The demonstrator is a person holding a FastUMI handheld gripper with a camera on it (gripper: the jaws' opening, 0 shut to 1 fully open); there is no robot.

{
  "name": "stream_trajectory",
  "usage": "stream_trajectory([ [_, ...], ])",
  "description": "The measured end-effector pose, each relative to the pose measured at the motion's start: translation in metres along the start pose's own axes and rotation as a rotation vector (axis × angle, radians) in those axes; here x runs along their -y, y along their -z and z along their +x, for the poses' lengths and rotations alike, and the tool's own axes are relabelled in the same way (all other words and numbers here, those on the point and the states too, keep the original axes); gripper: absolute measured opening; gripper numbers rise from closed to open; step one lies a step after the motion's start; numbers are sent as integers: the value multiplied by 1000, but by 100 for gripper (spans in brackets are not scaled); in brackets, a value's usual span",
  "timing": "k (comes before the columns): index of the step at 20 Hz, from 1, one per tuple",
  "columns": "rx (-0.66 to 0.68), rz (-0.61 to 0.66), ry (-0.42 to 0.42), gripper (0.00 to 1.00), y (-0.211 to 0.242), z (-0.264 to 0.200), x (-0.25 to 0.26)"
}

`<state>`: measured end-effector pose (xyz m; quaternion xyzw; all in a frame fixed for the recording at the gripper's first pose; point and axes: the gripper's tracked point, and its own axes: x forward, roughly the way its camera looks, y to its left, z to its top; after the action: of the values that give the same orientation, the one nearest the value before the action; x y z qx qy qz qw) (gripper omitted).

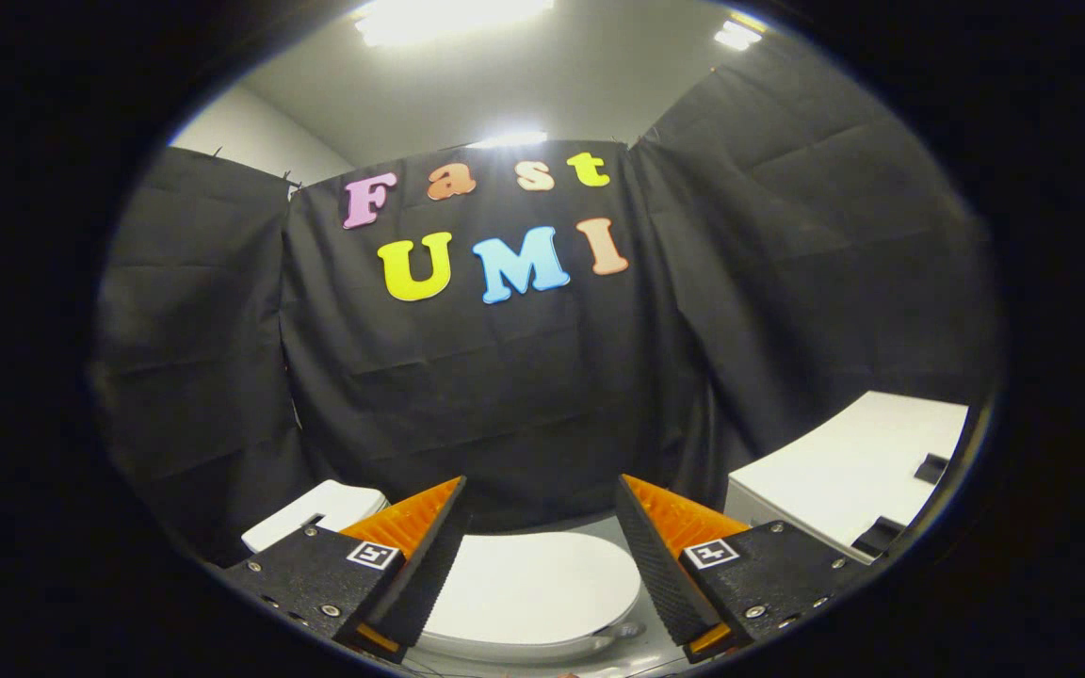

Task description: Open the toilet lid.

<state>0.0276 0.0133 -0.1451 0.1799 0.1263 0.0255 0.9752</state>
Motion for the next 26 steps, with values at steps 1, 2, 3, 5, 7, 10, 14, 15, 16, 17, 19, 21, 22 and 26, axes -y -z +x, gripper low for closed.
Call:
stream_trajectory([
  [1, -37, 27, -5, 94, 18, 6, 3],
  [2, -72, 50, -8, 94, 36, 12, 6],
  [3, -108, 68, -10, 95, 53, 19, 11],
  [5, -177, 104, 6, 95, 89, 27, 24],
  [7, -233, 168, 24, 95, 119, 29, 42],
  [10, -284, 319, 62, 95, 161, 27, 72],
  [14, -338, 501, 112, 94, 207, 28, 102],
  [15, -344, 520, 122, 94, 215, 28, 107],
  [16, -356, 526, 134, 94, 225, 31, 115],
  [17, -372, 529, 147, 94, 236, 31, 121],
  [19, -400, 561, 166, 93, 254, 32, 134],
  [21, -413, 605, 171, 92, 270, 35, 139],
  [22, -428, 630, 169, 92, 279, 36, 140],
  [26, -470, 651, 163, 86, 312, 46, 144],
])
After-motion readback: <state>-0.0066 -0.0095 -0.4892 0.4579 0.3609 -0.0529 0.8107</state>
